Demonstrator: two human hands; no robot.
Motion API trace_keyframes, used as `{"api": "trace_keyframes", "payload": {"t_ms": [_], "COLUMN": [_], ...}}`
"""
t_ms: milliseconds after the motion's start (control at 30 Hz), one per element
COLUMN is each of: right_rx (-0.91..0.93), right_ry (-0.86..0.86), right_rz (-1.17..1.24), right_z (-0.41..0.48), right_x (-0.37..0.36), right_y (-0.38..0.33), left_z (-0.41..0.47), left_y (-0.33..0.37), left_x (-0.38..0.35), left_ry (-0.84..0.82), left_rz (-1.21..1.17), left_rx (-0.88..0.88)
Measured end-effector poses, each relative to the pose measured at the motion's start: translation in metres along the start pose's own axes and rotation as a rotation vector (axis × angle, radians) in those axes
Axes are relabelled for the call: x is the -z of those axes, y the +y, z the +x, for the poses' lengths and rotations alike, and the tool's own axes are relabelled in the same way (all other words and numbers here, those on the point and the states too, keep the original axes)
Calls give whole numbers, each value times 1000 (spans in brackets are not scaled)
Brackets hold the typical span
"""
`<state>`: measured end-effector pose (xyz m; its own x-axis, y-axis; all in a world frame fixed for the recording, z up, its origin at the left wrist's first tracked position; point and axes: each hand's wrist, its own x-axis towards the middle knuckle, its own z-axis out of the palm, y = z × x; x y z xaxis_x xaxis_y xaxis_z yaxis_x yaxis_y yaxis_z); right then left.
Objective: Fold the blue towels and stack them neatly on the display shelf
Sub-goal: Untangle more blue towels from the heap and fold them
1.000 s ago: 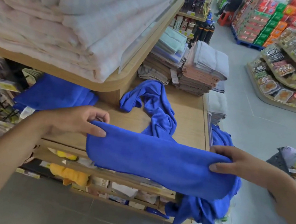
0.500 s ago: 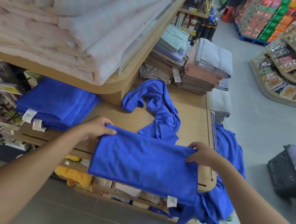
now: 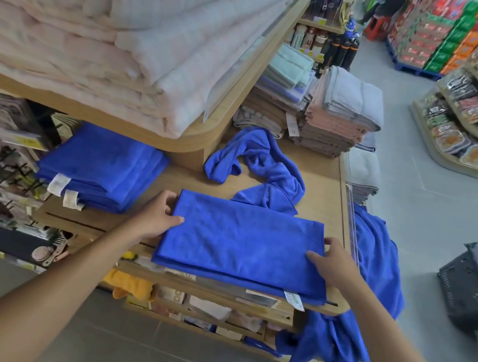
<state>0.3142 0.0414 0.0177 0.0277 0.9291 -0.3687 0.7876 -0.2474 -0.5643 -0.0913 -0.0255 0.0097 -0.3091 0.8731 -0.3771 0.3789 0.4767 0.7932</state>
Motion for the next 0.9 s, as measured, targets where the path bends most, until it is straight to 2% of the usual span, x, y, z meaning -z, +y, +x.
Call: {"api": "trace_keyframes", "payload": {"t_ms": [100, 167, 267, 333, 400, 467, 600, 733, 900], "right_rx": [-23, -47, -51, -47, -39, -28, -3, 0, -11], "right_ry": [-22, -43, -46, -16, 21, 40, 121, 221, 177], "right_rz": [195, 281, 280, 264, 221, 191, 222, 136, 84], "right_z": [-10, -14, -17, -20, -19, -14, -2, -2, -18], "right_x": [-2, 0, -2, -4, -6, -7, -5, -7, -10], "right_y": [8, 12, 14, 12, 10, 8, -4, -11, 0], "left_z": [-17, -31, -54, -63, -62, -49, -13, -2, -27], "left_y": [1, 5, 12, 21, 25, 25, 43, 52, 25], "left_x": [-3, -7, -31, -57, -83, -98, -102, -103, -106], "left_ry": [-22, 39, 295, 198, 11, -60, -55, -70, -13], "left_rz": [33, 237, 658, 737, 809, 914, 996, 991, 1001], "left_rx": [-32, -96, -498, -663, -621, -537, -519, -520, -539]}}
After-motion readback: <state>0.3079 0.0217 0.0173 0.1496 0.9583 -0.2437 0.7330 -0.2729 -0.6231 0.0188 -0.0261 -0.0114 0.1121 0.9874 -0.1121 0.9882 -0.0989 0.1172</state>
